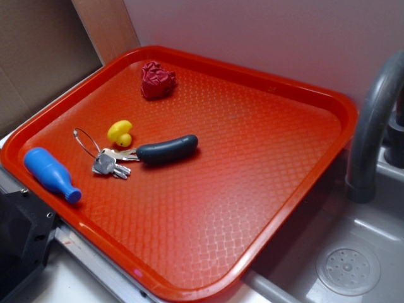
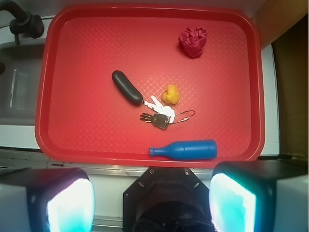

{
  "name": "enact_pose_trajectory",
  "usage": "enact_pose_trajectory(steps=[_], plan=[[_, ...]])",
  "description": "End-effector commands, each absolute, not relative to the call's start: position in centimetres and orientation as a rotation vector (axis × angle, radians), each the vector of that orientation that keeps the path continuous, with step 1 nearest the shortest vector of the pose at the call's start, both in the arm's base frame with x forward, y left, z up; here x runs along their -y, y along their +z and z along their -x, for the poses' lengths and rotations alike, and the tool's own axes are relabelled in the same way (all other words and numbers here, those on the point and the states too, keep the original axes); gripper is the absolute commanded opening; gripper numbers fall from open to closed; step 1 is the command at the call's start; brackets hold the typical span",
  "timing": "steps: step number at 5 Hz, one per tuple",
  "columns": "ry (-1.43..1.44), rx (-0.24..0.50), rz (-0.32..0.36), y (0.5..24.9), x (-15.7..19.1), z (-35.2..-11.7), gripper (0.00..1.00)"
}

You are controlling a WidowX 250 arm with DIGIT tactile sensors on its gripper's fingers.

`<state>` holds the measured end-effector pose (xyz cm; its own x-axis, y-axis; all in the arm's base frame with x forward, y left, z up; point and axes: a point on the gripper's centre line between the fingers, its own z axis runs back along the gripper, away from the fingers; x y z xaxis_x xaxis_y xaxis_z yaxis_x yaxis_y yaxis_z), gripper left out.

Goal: Grab the plastic pickle.

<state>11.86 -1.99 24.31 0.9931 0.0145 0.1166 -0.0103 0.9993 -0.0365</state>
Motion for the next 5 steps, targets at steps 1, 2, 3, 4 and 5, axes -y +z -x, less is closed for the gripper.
enact_pose_trajectory(steps=[1,2,3,4,5], plan=[[0.012,0.117,0.036,24.3,2.0,-11.9,1.0],[-0.187,0.079,-0.016,19.3,4.8,-16.1,1.0],[-0.272,0.108,-0.002,14.5,6.0,-18.1,1.0],[-0.37,0.135,0.0,9.5,7.0,-19.9,1.0],[-0.32,0.078,-0.235,4.4,6.0,-21.2,1.0]])
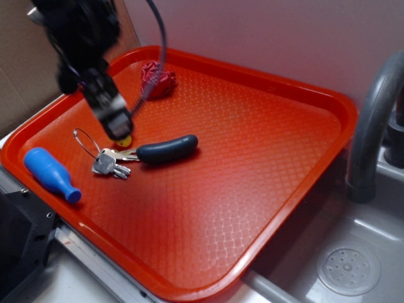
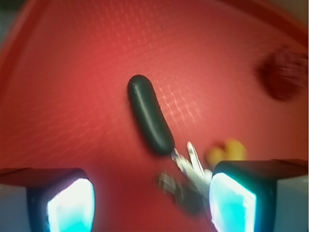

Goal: Grab the plastic pickle.

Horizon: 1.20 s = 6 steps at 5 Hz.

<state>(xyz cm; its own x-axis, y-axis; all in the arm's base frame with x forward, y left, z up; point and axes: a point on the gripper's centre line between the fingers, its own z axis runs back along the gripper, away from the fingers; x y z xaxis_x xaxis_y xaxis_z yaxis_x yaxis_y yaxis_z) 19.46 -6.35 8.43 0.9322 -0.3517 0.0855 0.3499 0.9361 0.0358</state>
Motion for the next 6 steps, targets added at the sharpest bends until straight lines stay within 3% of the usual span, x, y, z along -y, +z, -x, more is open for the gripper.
enact_pose_trajectory(steps=[1,2,3,4,5,6], plan=[[-0.472,-0.04,-0.171,1.7,5.8,-22.6,1.0],[-0.482,-0.054,-0.206,1.0,7.1,-22.2,1.0],[-0.452,-0.03,-0.12,2.0,6.6,-22.0,0.0],[-0.367,-0.016,-0.075,4.4,5.2,-21.1,0.0],[-0.266,0.085,0.055,9.1,3.7,-19.6,0.0],[-0.165,0.104,0.061,12.9,2.4,-18.7,0.0]])
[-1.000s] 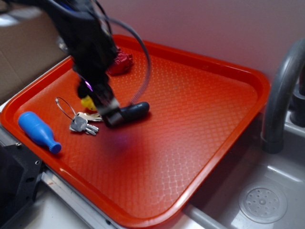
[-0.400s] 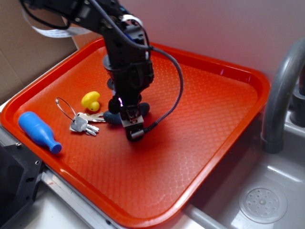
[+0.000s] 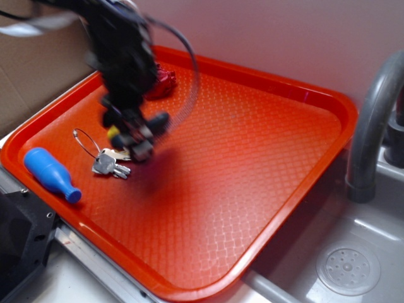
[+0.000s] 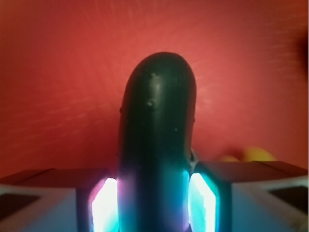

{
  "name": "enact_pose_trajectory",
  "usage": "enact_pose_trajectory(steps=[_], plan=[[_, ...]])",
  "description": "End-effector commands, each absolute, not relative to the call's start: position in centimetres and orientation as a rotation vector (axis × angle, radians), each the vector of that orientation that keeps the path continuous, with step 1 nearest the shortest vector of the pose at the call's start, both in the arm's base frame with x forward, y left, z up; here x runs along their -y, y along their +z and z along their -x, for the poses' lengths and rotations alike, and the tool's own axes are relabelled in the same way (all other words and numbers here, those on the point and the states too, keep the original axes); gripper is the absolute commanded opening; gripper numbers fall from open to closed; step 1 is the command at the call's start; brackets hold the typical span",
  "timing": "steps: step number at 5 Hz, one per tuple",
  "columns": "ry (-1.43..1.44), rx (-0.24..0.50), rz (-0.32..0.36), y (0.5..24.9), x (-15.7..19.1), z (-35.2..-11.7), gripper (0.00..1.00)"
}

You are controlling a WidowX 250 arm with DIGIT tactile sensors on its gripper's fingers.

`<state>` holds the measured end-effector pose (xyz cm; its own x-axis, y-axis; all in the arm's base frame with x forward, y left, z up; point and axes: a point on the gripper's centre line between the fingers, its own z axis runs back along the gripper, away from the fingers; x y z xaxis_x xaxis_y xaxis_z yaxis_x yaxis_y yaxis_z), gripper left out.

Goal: Grab the plastic pickle.

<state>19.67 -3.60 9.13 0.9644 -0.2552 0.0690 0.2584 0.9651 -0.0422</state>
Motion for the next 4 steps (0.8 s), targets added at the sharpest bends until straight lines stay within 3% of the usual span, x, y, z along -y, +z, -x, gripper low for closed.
enact_pose_trajectory(steps=[1,2,3,4], plan=[[0.058,0.026,0.064,18.0,0.5,-18.8,0.0],[0.154,-0.017,0.026,21.2,0.2,-20.4,0.0],[0.2,0.095,-0.047,23.0,0.7,-20.6,0.0],[0.201,0.102,-0.061,21.9,0.6,-20.6,0.0]])
